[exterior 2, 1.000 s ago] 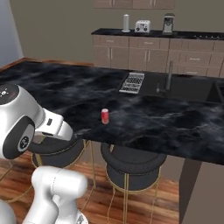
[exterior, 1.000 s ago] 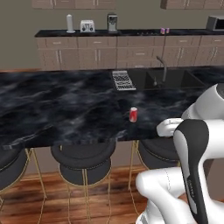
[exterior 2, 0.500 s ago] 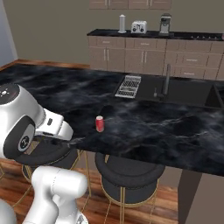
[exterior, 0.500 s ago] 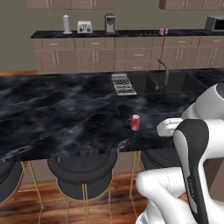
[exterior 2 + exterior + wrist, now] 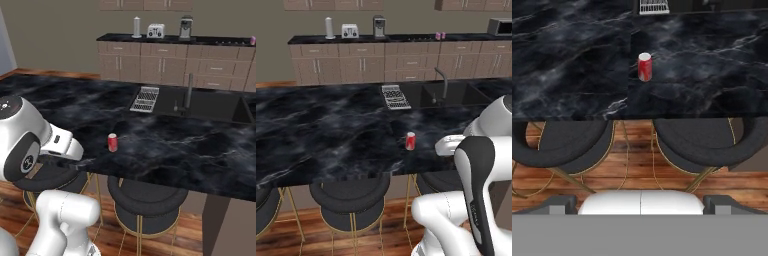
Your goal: Four empty soda cans are scattered around the kitchen. Gather all the cans and cluster them next to the stove for recycling.
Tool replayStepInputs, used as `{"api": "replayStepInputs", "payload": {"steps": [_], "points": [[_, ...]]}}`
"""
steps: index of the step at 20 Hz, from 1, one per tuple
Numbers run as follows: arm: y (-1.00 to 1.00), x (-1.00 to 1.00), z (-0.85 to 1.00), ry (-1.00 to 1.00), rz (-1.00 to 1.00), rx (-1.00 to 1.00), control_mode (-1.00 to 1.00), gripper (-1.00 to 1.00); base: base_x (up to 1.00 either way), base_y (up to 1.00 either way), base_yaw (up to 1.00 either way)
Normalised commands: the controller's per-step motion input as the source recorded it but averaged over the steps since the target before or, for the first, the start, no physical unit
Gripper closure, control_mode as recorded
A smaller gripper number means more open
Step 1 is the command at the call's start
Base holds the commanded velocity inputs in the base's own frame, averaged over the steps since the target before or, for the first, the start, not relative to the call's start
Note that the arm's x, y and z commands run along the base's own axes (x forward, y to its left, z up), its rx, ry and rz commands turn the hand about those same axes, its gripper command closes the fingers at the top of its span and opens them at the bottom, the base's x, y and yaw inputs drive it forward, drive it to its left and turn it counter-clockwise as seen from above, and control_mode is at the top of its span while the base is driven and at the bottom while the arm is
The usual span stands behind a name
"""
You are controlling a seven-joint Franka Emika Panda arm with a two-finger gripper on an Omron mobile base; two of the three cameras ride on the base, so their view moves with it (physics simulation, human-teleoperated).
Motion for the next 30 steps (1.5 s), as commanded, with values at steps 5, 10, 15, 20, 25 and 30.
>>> {"api": "replayStepInputs", "payload": {"steps": [5,10,15,20,25,30], "points": [[0.04,0.0,0.15,-0.02,-0.02,-0.03,-1.0,-1.0,0.0,0.1,-0.02],[0.11,0.0,0.51,-0.05,-0.06,-0.1,-1.0,-1.0,0.0,0.0,0.0],[0.02,0.0,0.46,-0.01,-0.05,-0.07,-1.0,-1.0,0.0,0.0,0.0],[-0.01,0.09,0.06,0.0,0.0,0.0,-1.0,-1.0,0.0,0.0,0.0],[-0.02,0.21,-0.05,0.01,0.05,0.02,-1.0,-1.0,0.0,0.0,0.0],[0.0,0.41,-0.14,0.08,0.01,0.05,-1.0,-1.0,0.0,0.0,0.0]]}}
